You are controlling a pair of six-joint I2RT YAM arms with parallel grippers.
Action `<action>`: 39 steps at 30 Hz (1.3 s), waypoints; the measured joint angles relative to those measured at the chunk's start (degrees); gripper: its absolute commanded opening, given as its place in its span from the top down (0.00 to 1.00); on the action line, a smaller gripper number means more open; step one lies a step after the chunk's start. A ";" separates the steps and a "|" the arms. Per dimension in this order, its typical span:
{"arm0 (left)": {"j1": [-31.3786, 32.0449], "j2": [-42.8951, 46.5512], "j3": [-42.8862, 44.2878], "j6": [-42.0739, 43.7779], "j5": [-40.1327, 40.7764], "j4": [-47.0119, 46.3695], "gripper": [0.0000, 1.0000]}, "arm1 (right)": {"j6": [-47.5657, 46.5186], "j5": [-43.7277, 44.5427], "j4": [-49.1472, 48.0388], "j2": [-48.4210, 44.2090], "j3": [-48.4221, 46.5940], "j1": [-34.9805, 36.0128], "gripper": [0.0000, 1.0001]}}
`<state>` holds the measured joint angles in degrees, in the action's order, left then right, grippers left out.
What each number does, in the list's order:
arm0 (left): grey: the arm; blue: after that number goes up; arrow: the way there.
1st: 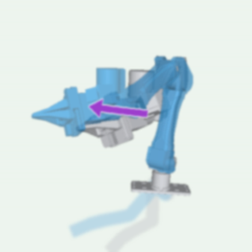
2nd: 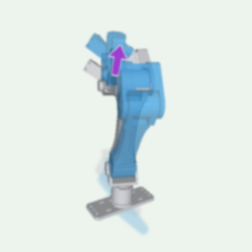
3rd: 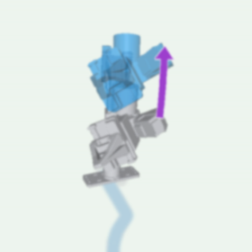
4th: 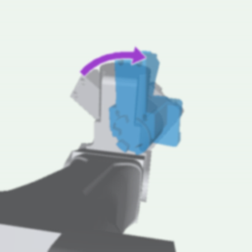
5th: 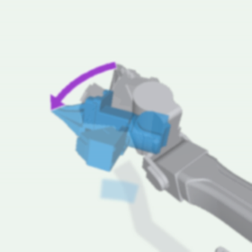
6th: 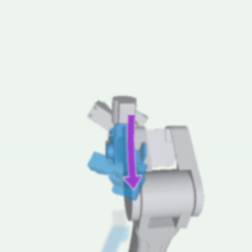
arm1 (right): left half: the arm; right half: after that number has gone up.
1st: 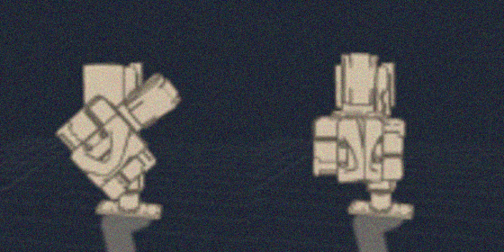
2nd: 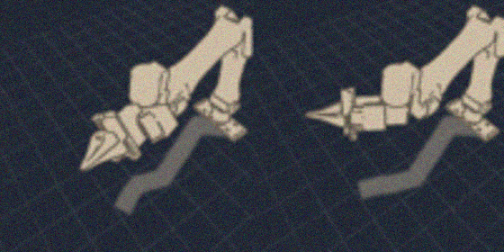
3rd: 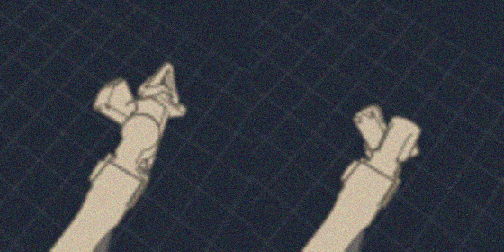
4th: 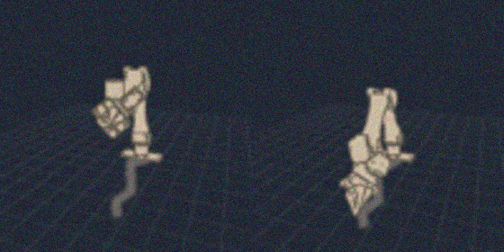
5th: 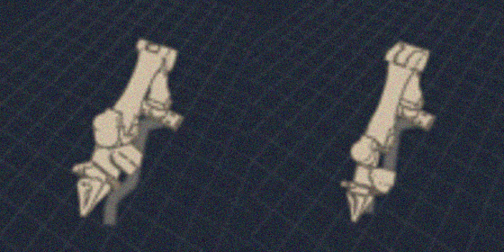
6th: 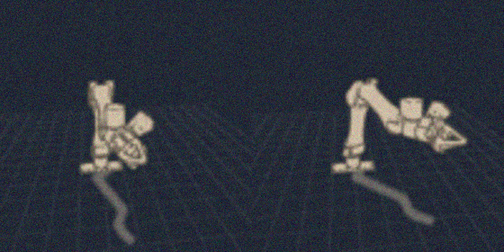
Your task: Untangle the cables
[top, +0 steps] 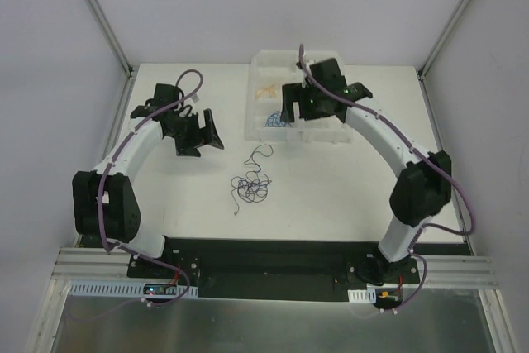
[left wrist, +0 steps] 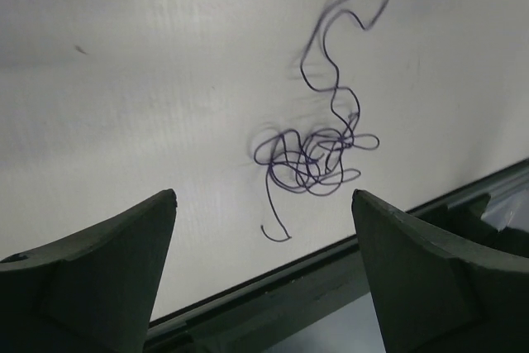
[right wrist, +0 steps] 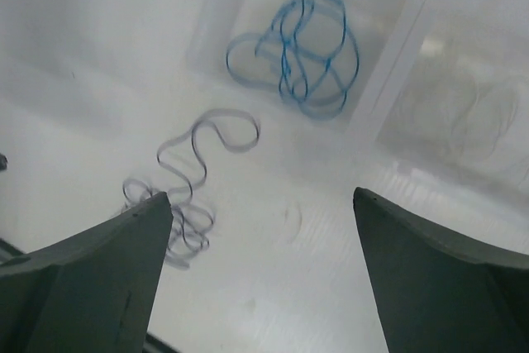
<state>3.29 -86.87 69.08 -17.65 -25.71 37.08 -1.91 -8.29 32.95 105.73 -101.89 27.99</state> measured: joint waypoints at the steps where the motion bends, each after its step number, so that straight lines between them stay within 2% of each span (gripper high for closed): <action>1: 1.29 0.20 -0.74 -0.13 -1.07 -0.28 0.20 | -0.09 0.00 -0.74 -3.52 5.88 0.68 0.06; 3: 4.09 0.37 -3.32 -0.66 -3.52 -0.79 0.26 | 0.09 0.00 -2.29 -10.36 17.14 1.95 0.06; 5: 6.05 0.09 -6.86 -1.95 -4.92 -0.63 0.27 | 1.44 0.02 -2.71 -18.53 29.16 3.28 0.06; 9: 9.79 -0.61 -13.51 -5.46 -5.27 -0.17 0.23 | 5.84 0.17 -6.73 -35.36 49.05 3.74 0.06; 13: 16.15 -1.44 -16.26 -8.04 -4.70 -0.74 0.23 | 11.54 1.49 -7.54 -48.13 60.35 3.69 0.06; 15: 18.56 -2.12 -16.55 -10.16 -5.20 -1.99 0.27 | 13.49 1.90 -6.99 -50.14 61.37 3.69 0.06; 16: 19.06 -2.47 -16.68 -11.17 -5.44 -2.84 0.32 | 14.12 2.05 -6.62 -50.77 61.35 3.69 0.07; 19: 19.54 -4.44 -16.96 -15.34 -5.66 -5.73 0.54 | 14.51 3.04 -4.76 -52.89 60.57 3.65 0.09; 22: 20.26 -5.79 -17.88 -18.75 -5.27 -7.93 0.69 | 14.34 4.66 -3.74 -55.91 60.22 3.65 0.10; 26: 25.22 -4.98 -19.17 -20.63 -4.90 -8.76 0.96 | 14.97 5.42 -3.61 -58.73 60.22 3.65 0.09; 27: 26.47 -4.83 -19.17 -20.74 -4.96 -8.90 1.00 | 14.95 5.27 -3.58 -58.84 60.22 3.65 0.09; 33: 31.01 -1.42 -15.67 -21.03 -2.64 -7.96 1.00 | 13.84 5.07 -2.62 -58.23 60.22 3.52 0.04; 39: 36.92 8.63 2.95 -18.62 5.14 -9.18 1.00 | 12.00 2.01 -2.23 -57.83 59.93 0.87 0.00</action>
<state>40.21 -78.24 72.03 -36.27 -20.58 27.90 10.09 -6.28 30.72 47.90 -41.95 28.86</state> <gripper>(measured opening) 0.002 0.987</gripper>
